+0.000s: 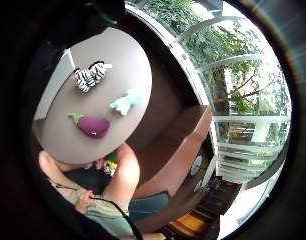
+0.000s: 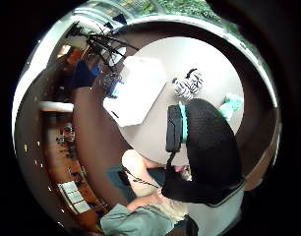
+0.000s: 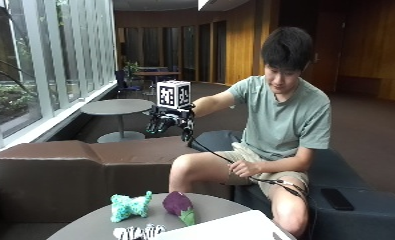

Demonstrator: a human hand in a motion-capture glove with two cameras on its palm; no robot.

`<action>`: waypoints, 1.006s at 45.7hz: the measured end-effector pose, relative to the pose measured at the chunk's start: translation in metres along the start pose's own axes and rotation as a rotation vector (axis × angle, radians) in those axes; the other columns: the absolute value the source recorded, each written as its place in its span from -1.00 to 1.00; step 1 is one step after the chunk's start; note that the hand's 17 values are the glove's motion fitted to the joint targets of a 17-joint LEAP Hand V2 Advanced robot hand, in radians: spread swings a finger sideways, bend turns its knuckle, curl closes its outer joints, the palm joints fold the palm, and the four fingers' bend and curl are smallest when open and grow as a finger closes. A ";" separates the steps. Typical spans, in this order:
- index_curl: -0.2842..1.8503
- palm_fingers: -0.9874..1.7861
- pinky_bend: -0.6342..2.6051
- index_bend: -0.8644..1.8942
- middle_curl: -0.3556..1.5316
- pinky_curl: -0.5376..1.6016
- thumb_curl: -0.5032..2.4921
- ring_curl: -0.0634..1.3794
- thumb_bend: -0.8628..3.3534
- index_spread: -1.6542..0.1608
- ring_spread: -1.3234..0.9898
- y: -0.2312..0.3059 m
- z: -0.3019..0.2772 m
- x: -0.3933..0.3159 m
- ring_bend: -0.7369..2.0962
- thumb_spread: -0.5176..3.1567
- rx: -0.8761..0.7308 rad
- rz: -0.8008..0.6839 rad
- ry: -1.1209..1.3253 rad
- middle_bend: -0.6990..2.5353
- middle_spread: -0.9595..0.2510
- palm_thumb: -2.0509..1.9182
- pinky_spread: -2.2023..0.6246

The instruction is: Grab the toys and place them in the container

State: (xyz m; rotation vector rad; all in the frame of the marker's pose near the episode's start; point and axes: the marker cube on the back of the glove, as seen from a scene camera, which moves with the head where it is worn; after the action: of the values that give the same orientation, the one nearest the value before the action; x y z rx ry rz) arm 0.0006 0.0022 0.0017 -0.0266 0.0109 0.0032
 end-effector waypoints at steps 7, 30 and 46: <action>-0.70 -0.27 -0.23 -0.33 -0.52 -0.31 -0.63 -0.77 -0.56 0.68 0.10 0.002 0.010 -0.001 -0.22 -0.22 -0.072 0.008 0.005 -0.45 0.55 0.06 0.55; -0.65 -0.32 -0.09 -0.32 -0.34 -0.21 -0.54 -0.64 -0.58 0.64 0.09 0.012 0.168 0.012 -0.13 0.03 -0.145 -0.081 0.066 -0.42 0.55 0.05 0.56; -0.62 -0.19 0.02 -0.28 -0.27 -0.16 -0.48 -0.56 -0.58 0.59 0.06 0.017 0.305 0.017 -0.03 -0.02 -0.401 -0.090 0.056 -0.40 0.48 0.11 0.55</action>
State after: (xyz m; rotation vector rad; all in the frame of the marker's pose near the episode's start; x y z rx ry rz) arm 0.0208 0.0270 0.3058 -0.4281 0.0650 -0.0852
